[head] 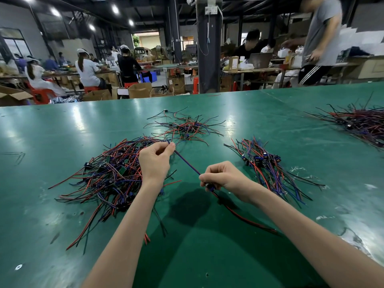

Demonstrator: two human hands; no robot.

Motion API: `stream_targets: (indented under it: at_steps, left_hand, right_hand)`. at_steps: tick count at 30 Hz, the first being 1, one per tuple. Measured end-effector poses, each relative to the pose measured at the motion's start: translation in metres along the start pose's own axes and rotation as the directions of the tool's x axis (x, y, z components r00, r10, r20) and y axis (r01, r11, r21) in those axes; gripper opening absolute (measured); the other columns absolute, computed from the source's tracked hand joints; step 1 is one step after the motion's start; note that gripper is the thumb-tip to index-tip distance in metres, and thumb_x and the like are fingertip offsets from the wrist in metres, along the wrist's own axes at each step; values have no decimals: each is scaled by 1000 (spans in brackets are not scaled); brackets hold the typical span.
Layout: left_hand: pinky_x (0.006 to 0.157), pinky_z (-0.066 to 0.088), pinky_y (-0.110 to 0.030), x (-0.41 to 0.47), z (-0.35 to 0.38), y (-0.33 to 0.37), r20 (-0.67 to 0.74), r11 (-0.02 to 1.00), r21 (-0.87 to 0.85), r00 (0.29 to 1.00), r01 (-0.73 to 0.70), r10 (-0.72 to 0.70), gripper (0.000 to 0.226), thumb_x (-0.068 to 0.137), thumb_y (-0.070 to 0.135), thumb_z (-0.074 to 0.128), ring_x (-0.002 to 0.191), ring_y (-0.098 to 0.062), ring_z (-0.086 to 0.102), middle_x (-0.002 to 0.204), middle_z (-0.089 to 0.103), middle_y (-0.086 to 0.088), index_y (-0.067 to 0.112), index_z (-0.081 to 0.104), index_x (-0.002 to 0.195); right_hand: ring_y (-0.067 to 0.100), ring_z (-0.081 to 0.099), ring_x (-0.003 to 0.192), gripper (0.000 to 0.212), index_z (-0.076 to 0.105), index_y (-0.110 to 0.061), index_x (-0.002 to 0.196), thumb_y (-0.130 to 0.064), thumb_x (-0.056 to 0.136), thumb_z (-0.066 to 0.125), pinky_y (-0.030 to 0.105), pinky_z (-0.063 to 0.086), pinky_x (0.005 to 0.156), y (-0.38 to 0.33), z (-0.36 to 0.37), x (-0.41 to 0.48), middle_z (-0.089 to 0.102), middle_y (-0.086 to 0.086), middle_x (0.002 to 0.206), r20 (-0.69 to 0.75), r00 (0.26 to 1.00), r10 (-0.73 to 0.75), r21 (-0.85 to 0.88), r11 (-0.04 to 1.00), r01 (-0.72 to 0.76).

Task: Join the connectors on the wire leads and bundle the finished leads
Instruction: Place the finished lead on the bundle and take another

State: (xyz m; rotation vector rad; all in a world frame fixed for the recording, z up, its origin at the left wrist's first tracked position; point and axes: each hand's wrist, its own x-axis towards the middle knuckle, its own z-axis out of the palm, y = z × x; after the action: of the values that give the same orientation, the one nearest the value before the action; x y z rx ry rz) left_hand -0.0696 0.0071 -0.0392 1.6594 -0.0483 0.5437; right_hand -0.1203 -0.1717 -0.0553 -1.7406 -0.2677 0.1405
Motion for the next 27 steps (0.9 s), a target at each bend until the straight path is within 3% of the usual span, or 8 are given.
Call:
stream_targets:
  at_steps: [3, 7, 12, 17, 22, 25, 27]
  left_hand:
    - [36, 34, -18, 2, 0, 3, 3, 954, -222, 978, 203, -207, 15, 79, 11, 75, 38, -7, 37, 49, 54, 7, 13, 69, 65]
    - [34, 30, -17, 3, 1, 4, 79, 830, -418, 925, 369, -372, 18, 81, 6, 69, 39, -4, 36, 59, 65, -3, 8, 69, 63]
    - [31, 26, -15, 6, 1, 7, 191, 686, -499, 839, 531, -510, 17, 87, 8, 62, 36, -4, 32, 56, 64, -2, 3, 63, 71]
    - [29, 25, -11, 8, -3, 9, 312, 572, -528, 770, 628, -557, 17, 94, 11, 51, 31, -3, 32, 50, 60, 3, 6, 57, 79]
    - [32, 28, -12, 8, -6, 6, 150, 735, -443, 851, 513, -503, 18, 90, 7, 60, 34, -2, 36, 54, 65, -1, 1, 65, 74]
    - [39, 35, -16, 8, -7, -3, 5, 928, -234, 955, 290, -297, 22, 89, 16, 65, 38, -5, 38, 53, 62, 2, 10, 71, 69]
    - [40, 37, -17, 7, -5, -6, -4, 971, -155, 982, 185, -188, 22, 89, 23, 66, 38, -7, 38, 51, 53, 0, 15, 73, 69]
  right_hand:
    - [6, 58, 49, 30, 62, -14, 59, -6, 87, 63, 12, 35, 45, -1, 0, 0, 68, -3, 61, 0, 1000, 0, -5, 1000, 0]
    - [5, 57, 48, 28, 61, -11, 60, -4, 88, 63, 12, 37, 46, -1, 1, -1, 67, -3, 59, 21, 1000, 10, -23, 1000, -10]
    - [5, 57, 49, 28, 61, -11, 61, -5, 88, 63, 13, 36, 47, -1, 3, -1, 67, -3, 60, 37, 999, 30, -48, 998, -29]
    - [5, 57, 49, 27, 61, -11, 61, -7, 88, 64, 14, 35, 47, -2, 3, 2, 67, -4, 60, 50, 998, 35, -56, 998, -32]
    - [6, 57, 50, 30, 60, -14, 59, -8, 88, 64, 13, 35, 46, -1, 9, 4, 68, -1, 63, 86, 995, 50, -38, 998, -47]
    - [6, 58, 50, 30, 58, -13, 59, -7, 88, 64, 15, 33, 45, -2, 12, 5, 68, -1, 63, 96, 993, 66, 2, 998, -66]
    - [7, 58, 49, 31, 58, -13, 58, -7, 87, 64, 15, 30, 44, -2, 12, 5, 68, 0, 62, 93, 992, 81, 37, 996, -85]
